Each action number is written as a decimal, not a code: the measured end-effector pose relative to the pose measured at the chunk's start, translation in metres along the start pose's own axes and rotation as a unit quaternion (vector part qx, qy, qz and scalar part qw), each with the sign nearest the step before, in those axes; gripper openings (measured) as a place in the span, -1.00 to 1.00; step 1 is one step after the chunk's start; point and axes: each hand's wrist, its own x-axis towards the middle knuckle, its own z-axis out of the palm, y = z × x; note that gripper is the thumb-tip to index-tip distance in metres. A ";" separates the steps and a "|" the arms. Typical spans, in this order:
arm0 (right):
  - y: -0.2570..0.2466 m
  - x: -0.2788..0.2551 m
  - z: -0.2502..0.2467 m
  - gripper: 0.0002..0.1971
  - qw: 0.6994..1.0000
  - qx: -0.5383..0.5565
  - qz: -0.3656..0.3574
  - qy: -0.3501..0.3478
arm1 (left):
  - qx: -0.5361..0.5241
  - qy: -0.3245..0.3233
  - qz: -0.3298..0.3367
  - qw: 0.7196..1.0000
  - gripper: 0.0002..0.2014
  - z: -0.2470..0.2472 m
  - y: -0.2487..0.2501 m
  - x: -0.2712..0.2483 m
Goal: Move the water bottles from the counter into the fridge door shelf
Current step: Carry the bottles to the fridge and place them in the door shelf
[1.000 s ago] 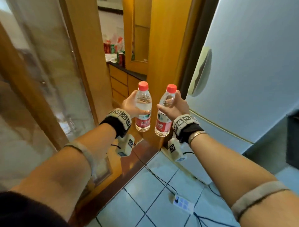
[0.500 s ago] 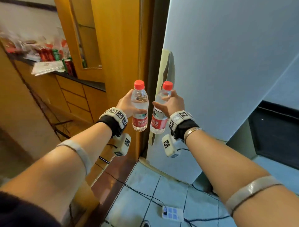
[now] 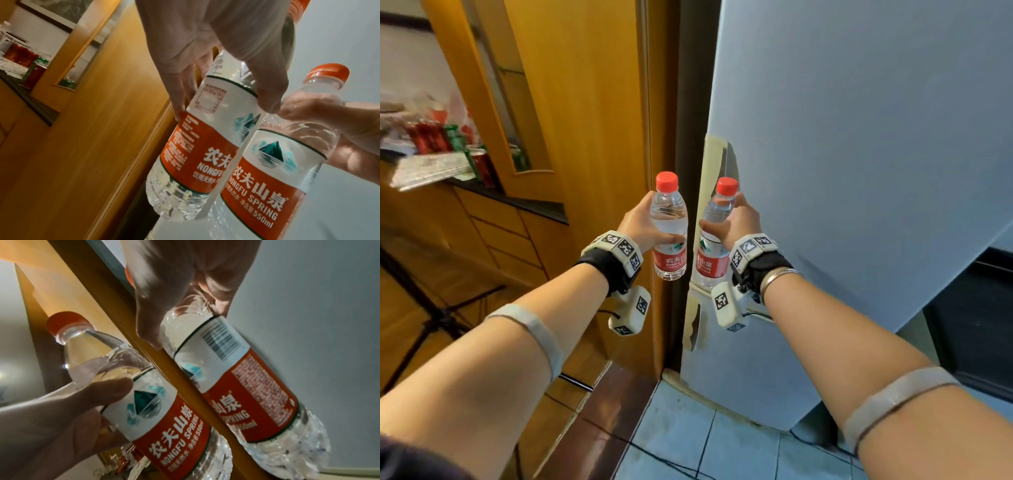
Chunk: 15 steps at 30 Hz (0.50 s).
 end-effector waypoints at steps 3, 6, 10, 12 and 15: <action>-0.005 0.021 0.016 -0.43 1.000 -0.006 0.007 0.022 | 0.004 -0.007 0.007 1.000 -0.25 -0.004 -0.009 0.022; -0.010 0.041 0.032 -0.35 0.998 -0.013 0.004 0.055 | 0.002 -0.021 0.008 1.000 -0.26 -0.009 -0.019 0.042; -0.015 0.060 0.041 -0.39 0.994 -0.009 0.047 0.098 | 0.006 -0.041 0.007 0.999 -0.28 -0.016 -0.030 0.063; -0.016 0.067 0.042 -0.44 0.991 -0.003 0.068 0.111 | 0.007 -0.050 0.008 0.999 -0.28 -0.020 -0.036 0.070; -0.017 0.071 0.040 -0.46 0.989 -0.016 0.083 0.120 | 0.010 -0.060 0.011 0.998 -0.27 -0.026 -0.042 0.078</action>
